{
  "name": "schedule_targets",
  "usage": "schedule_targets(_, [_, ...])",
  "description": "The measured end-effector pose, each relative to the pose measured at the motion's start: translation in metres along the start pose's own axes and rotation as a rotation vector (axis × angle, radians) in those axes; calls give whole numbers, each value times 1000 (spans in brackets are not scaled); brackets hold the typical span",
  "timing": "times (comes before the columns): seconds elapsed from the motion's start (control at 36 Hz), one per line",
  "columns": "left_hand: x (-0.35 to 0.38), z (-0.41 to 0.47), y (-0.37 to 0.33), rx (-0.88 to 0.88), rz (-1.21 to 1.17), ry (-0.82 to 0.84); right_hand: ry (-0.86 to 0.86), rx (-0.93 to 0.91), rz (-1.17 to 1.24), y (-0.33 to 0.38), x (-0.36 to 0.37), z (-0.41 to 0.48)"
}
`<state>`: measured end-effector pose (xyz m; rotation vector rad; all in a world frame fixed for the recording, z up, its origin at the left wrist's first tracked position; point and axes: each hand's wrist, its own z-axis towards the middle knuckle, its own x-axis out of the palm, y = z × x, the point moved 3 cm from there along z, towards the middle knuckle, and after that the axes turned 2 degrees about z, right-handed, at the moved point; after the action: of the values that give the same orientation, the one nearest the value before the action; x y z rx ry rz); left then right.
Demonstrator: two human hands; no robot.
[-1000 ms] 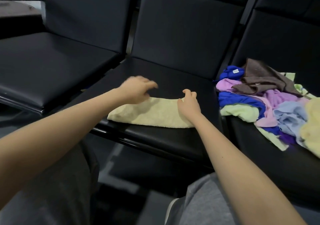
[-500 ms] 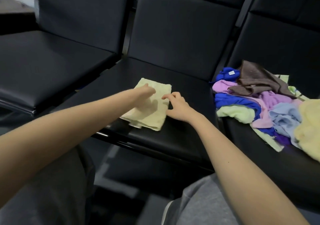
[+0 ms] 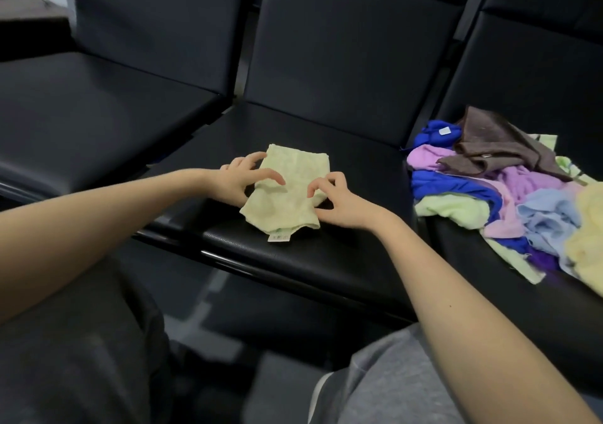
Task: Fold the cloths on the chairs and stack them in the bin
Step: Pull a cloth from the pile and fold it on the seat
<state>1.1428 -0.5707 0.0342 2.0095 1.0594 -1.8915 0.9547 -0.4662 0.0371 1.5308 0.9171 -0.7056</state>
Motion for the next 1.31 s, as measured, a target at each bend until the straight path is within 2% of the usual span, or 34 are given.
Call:
schedule_targets(0.08, [1, 2, -2, 136, -144, -89, -74, -7, -74, -2, -1, 7])
schedule_targets(0.17, [2, 3, -2, 154, -365, -89, -162, 26, -130, -13, -1, 16])
schedule_targets(0.28, [0, 6, 0, 113, -639, -84, -161, 130, 357, -17, -8, 9])
schedule_targets(0.33, [-4, 10, 0, 67, -748, -104, -163, 145, 473, -16, -10, 8])
schedule_targets(0.39, [-5, 16, 1, -47, -795, -161, -189, 185, 474, -17, -13, 12])
schedule_targets(0.5, [-2, 23, -2, -334, -680, -241, -215, 308, 431, -17, -9, 17])
schedule_targets(0.58, [-2, 26, -5, -421, -659, -259, -272, 353, 430, -12, -6, 22])
schedule_targets(0.67, [-1, 29, -8, -500, -628, -335, -347, 483, 394, -7, -1, 28])
schedule_targets(0.75, [-2, 29, -10, -543, -552, -364, -431, 562, 352, -7, 5, 31])
schedule_targets(0.81, [-4, 27, -13, -566, -421, -356, -474, 587, 319, -5, 7, 31])
schedule_targets(0.92, [-8, 21, -22, -573, -45, -348, -457, 571, 231, 7, 11, 31])
schedule_targets(1.0, [-2, 21, -24, -544, 46, -274, -420, 546, 219, 12, 15, 33])
schedule_targets(1.14, [7, 16, -25, -597, 58, -264, -385, 539, 271, 16, 11, 30])
schedule_targets(1.31, [2, 8, -29, -721, -234, -291, -303, 502, 419, 15, 10, 32])
